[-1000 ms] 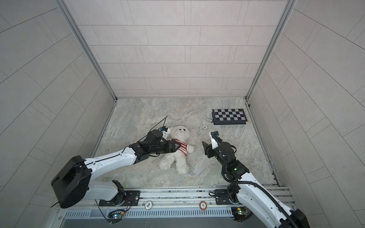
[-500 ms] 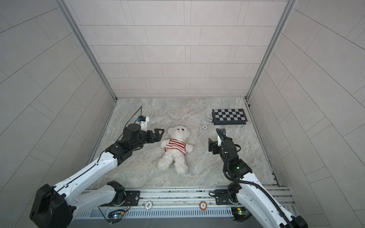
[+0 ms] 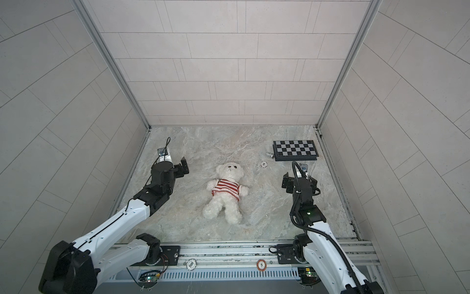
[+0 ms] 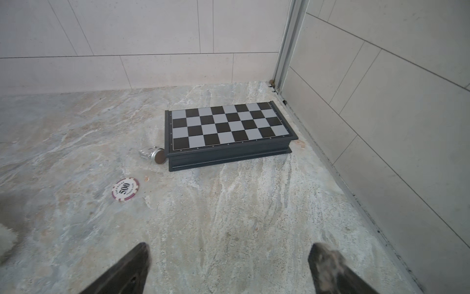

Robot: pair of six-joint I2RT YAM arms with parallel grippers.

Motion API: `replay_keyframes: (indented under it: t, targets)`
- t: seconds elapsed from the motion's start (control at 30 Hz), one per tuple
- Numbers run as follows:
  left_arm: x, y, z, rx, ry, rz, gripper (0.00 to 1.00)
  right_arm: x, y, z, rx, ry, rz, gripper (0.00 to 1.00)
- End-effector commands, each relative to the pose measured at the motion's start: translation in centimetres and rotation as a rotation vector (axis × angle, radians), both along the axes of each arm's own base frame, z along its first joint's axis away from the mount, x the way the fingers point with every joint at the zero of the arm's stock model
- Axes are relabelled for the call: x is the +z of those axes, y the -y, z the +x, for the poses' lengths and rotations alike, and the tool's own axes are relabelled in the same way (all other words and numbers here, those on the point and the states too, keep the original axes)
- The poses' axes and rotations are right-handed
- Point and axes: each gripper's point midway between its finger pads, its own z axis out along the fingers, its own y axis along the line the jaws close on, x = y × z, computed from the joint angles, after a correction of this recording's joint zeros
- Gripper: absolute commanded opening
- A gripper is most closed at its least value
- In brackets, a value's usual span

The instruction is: Dress the teddy bear

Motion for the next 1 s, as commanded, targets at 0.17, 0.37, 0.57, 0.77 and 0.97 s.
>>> replay_keyframes:
  t: [0.17, 0.37, 0.57, 0.77, 0.97]
  targets:
    - [-1.0, -4.7, -0.8, 0.189, 0.037, 0.199, 1.0, 0.0, 1.8, 2.4, -0.046, 0.054, -0.039, 1.0]
    - [-4.7, -5.6, -0.6, 0.163, 0.028, 0.133, 1.0, -1.5, 1.8, 3.6, -0.033, 0.056, -0.053, 1.0]
    - [-5.9, -5.9, -0.3, 0.125, 0.052, 0.115, 1.0, -2.2, 1.7, 4.7, -0.028, 0.067, -0.068, 1.0]
    - [-5.5, -6.4, 0.5, 0.098, 0.096, 0.108, 1.0, -3.1, 1.8, 6.2, -0.032, 0.082, -0.07, 0.99]
    - [-6.2, -7.2, 1.6, 0.094, 0.135, 0.053, 1.0, -3.6, 2.0, 7.5, -0.05, 0.116, -0.066, 0.98]
